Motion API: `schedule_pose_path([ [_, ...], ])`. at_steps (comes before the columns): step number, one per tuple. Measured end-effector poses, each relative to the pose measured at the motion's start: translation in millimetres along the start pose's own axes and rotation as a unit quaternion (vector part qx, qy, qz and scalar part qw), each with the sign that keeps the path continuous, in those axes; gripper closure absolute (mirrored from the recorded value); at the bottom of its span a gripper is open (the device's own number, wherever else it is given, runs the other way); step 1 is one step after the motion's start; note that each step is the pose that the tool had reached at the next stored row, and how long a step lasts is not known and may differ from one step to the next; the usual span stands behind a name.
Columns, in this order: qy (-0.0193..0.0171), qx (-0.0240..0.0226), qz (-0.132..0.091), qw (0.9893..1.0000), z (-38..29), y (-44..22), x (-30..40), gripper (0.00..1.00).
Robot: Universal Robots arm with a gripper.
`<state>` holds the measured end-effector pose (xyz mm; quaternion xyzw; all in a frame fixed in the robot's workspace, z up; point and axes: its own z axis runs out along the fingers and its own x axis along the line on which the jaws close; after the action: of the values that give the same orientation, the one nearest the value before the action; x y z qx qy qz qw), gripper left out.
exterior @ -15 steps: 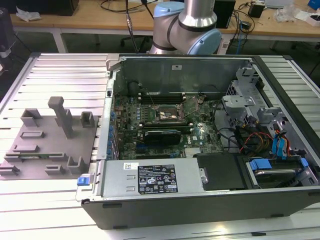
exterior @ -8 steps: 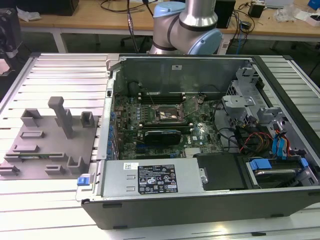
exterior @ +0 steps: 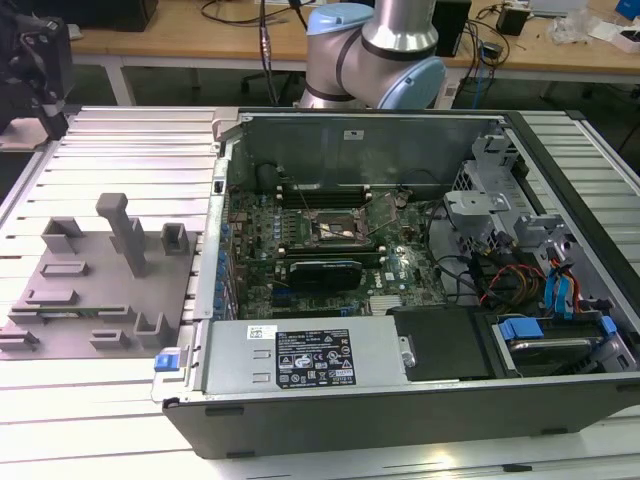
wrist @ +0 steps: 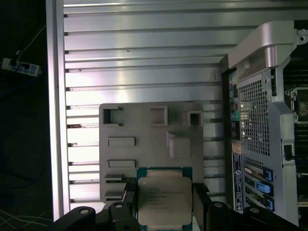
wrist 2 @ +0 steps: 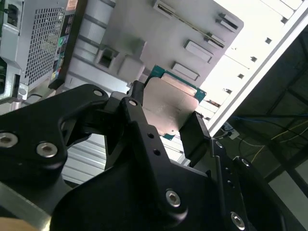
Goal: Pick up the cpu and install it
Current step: 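Pick up the cpu and move it towards the insertion slot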
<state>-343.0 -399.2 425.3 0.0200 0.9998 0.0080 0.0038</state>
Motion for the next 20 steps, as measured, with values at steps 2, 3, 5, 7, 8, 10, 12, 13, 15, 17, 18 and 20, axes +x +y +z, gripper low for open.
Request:
schedule_pose_path([
  [2, 0.0, 0.0, 0.0, 1.0, 0.0, 0.1, -3.6, 0.45],
  [3, 0.0, 0.0, 0.0, 1.0, 0.0, 0.2, -5.5, 0.45],
  [5, 0.0, 0.0, 0.0, 1.0, 0.1, 0.3, -7.6, 0.45],
  [7, 0.0, 0.0, 0.0, 1.0, 0.2, 0.6, -14.2, 0.45],
  [8, 0.0, 0.0, 0.0, 1.0, 0.1, 0.7, -17.3, 0.45],
  [10, 0.0, 0.0, 0.0, 1.0, 0.2, 0.9, -23.8, 0.45],
  [12, 0.0, 0.0, 0.0, 1.0, 0.3, 1.3, -32.7, 0.45],
  [13, 0.0, 0.0, 0.0, 1.0, 0.3, 1.3, -35.4, 0.45],
  [15, 0.0001, 0.0001, 0.0, 1.0, 0.3, 1.6, -41.2, 0.45],
  [17, 0.0, 0.0, 0.0, 1.0, 0.4, 2.0, -51.3, 0.45],
  [18, 0.0001, 0.0, 0.0, 1.0, 0.5, 2.1, -53.9, 0.45],
  [20, 0.0001, 0.0, 0.0, 1.0, 0.5, 2.4, -62.4, 0.45],
])
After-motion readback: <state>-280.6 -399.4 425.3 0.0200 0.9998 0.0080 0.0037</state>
